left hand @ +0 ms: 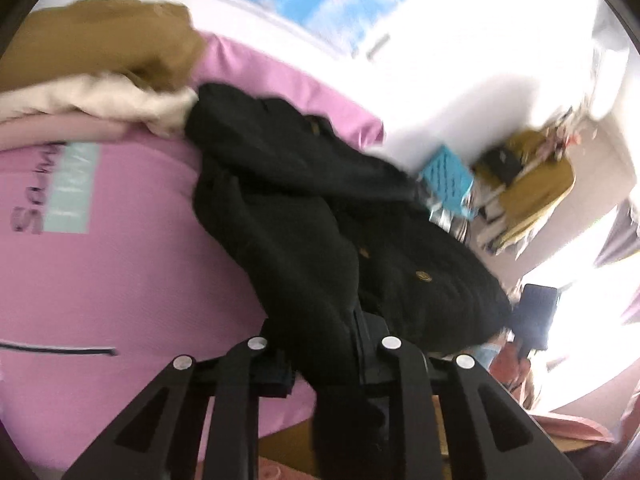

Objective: Fold large clothes

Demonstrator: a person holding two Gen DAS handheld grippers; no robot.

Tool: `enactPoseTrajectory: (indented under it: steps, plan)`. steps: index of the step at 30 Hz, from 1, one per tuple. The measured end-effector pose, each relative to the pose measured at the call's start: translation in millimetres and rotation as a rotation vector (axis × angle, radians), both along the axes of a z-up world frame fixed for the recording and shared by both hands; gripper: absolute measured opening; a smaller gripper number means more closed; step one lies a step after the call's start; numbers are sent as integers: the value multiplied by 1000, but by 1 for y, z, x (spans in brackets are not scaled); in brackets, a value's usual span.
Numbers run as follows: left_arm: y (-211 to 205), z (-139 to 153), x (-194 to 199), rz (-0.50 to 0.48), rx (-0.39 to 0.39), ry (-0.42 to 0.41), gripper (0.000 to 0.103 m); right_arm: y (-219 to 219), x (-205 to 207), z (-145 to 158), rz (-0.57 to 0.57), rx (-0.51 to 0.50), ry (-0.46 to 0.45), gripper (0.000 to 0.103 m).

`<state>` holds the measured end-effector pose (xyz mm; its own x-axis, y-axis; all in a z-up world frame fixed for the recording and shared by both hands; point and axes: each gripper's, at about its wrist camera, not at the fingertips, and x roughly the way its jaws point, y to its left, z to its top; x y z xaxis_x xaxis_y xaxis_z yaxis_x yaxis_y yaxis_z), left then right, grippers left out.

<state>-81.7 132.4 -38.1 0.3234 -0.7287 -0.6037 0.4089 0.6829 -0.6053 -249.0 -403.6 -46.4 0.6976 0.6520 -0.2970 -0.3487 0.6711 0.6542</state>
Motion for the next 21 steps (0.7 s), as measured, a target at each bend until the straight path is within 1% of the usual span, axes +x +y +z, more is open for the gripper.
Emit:
enactPoseTrajectory:
  steps: [1,2,4,5,6,7,8,9,10,11,12,13,15,16,18,19,20,21]
  plan:
    - [3,4,-2,-3,17,0,23,1,-3,2,8,-11,-2,8]
    - [1,4,-3,-11,33,4,24,2,-2,-2,14,-18,20,8]
    - [-4,-8,-2,-37,77,29,30,5,8,-22,43,-1,116,11]
    - [-6,-15,-1,-45,91,47,31,4,12,-35,44,-11,168,12]
    - [-10,-26,1,-60,96,77,34,3,14,-46,43,-8,205,18]
    - [-11,-36,2,-71,96,104,35,5,16,-51,48,0,223,24]
    - [-13,-49,4,-74,108,132,35,5,17,-60,41,-18,243,26]
    - [-13,-58,4,-75,117,143,36,5,17,-64,24,-43,258,40]
    - [-14,-64,5,-80,116,149,42,5,17,-68,9,-68,271,66]
    - [-13,-70,6,-80,121,157,44,3,17,-72,-10,-80,281,76]
    - [-13,-73,7,-73,126,157,48,2,18,-74,-13,-72,283,79]
    - [-13,-75,9,-73,122,154,57,2,18,-76,-2,-57,282,79]
    - [-14,-78,10,-84,119,159,69,5,19,-75,13,-64,268,78]
    - [-16,-77,9,-102,106,146,76,7,20,-77,26,-70,266,78]
    - [-22,-75,4,-119,128,121,77,15,23,-77,45,-90,264,77]
    - [-23,-75,4,-124,141,112,75,17,25,-77,57,-90,270,58]
    - [-27,-74,1,-140,139,113,65,17,28,-78,84,-66,279,41]
    - [-31,-74,0,-152,145,124,40,18,29,-79,102,-41,291,28]
